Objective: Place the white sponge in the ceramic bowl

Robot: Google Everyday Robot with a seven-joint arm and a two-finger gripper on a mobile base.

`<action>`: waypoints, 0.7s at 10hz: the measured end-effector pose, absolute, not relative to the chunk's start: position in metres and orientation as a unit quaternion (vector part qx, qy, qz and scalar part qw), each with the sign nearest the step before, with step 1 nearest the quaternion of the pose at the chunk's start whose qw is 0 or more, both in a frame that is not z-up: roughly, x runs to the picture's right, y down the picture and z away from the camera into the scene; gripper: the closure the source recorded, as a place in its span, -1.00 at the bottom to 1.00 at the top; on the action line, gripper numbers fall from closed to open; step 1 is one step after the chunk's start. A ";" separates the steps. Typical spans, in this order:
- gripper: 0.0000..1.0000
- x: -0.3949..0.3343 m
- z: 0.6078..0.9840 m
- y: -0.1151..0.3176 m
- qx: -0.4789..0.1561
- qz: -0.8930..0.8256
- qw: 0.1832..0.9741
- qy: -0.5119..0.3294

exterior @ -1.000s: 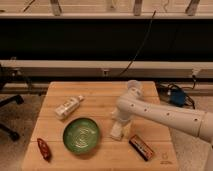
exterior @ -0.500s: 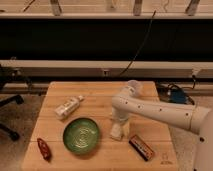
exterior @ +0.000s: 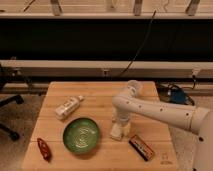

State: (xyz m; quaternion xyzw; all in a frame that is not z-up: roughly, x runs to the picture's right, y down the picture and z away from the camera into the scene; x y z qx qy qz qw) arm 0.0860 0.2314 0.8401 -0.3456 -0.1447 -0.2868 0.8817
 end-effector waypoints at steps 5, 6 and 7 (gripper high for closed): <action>0.94 0.087 0.836 0.231 -0.346 -0.283 0.882 -0.150; 0.99 0.087 0.837 0.230 -0.346 -0.283 0.882 -0.150; 1.00 0.086 0.836 0.229 -0.342 -0.286 0.882 -0.150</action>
